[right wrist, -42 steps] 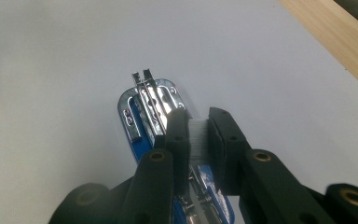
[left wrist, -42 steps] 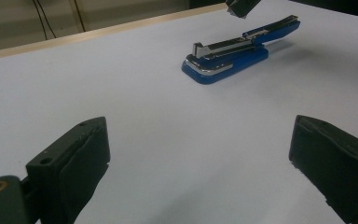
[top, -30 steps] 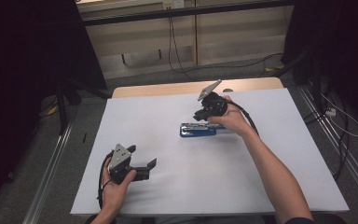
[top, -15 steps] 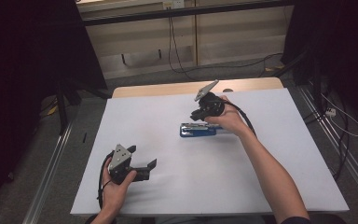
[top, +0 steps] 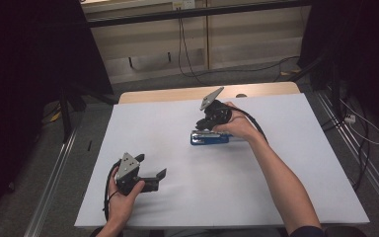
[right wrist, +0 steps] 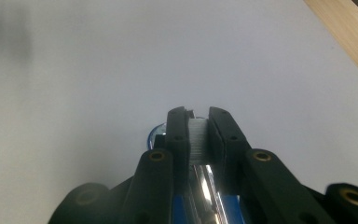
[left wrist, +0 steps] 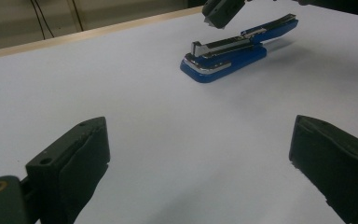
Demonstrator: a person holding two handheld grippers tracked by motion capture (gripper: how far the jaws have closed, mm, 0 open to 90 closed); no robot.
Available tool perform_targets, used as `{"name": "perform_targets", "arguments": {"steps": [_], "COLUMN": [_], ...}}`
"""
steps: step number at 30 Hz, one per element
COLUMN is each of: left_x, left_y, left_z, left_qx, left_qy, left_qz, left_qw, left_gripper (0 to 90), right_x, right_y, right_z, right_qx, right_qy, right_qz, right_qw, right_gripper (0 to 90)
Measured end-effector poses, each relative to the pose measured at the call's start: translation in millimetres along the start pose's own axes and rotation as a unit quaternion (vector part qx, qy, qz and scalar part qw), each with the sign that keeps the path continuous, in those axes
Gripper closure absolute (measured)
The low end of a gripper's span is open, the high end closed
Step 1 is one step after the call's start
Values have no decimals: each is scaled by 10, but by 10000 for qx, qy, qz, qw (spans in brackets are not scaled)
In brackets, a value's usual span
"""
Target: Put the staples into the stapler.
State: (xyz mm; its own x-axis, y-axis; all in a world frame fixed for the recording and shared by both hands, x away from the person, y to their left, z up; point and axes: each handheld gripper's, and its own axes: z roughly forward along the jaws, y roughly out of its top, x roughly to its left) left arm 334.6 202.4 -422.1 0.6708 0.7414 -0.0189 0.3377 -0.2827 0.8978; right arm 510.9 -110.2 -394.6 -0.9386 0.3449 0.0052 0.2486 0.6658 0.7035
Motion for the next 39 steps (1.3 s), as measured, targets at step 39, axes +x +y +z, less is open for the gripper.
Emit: {"name": "perform_targets", "arguments": {"steps": [39], "left_x": [-8], "left_y": [-2], "left_z": [12], "left_qx": [37], "left_qy": [-32], "left_qz": [35], "left_qw": [10000], "left_gripper": [53], "right_x": [-84], "right_y": [-60], "right_z": [182], "right_qx": [104], "right_qy": [391], "right_qz": [-438], "right_qw": [9982], "right_gripper": [795]}}
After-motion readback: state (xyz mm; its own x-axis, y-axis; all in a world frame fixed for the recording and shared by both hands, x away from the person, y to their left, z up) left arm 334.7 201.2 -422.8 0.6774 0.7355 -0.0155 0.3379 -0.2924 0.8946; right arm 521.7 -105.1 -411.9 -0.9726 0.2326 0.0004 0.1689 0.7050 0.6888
